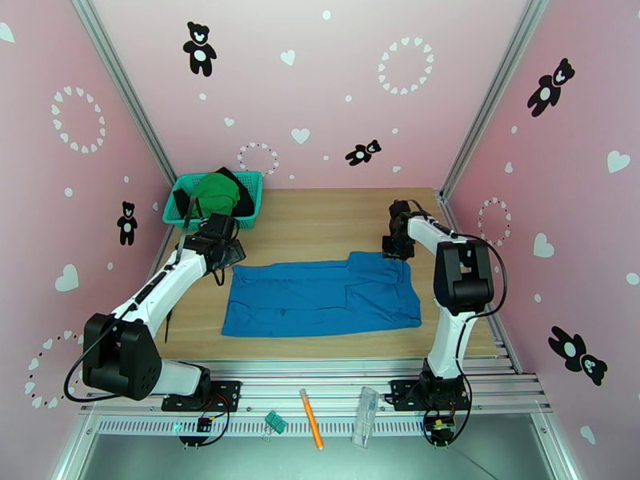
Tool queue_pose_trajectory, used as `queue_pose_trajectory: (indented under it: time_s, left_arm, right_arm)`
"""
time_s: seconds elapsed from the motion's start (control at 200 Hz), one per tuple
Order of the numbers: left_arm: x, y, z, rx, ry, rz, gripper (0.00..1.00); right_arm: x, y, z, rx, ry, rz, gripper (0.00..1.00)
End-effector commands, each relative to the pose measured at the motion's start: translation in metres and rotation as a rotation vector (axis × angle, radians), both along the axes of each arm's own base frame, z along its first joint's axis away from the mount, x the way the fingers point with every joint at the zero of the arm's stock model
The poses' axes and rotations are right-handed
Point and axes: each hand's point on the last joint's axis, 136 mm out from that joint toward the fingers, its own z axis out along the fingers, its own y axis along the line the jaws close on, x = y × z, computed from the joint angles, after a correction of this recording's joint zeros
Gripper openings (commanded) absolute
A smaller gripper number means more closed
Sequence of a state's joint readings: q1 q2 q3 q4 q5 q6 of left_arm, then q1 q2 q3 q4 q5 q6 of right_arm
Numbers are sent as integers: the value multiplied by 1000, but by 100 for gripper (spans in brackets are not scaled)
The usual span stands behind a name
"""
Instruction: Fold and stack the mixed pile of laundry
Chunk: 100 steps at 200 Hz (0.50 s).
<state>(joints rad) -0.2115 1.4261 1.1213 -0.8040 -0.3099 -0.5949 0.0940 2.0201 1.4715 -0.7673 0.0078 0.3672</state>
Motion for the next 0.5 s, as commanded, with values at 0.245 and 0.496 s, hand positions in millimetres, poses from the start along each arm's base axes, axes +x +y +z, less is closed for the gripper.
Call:
queue_pose_trajectory:
  time_s: [0.245,0.496]
  left_arm:
    - [4,-9,-2,-32,18,-28,85]
    - [4,-10,-1,-35,15,-29,85]
  right_arm:
    - [1,-9,-8,-43,11,-30,34]
    - [1,-8,-14,-36,18,-35,38]
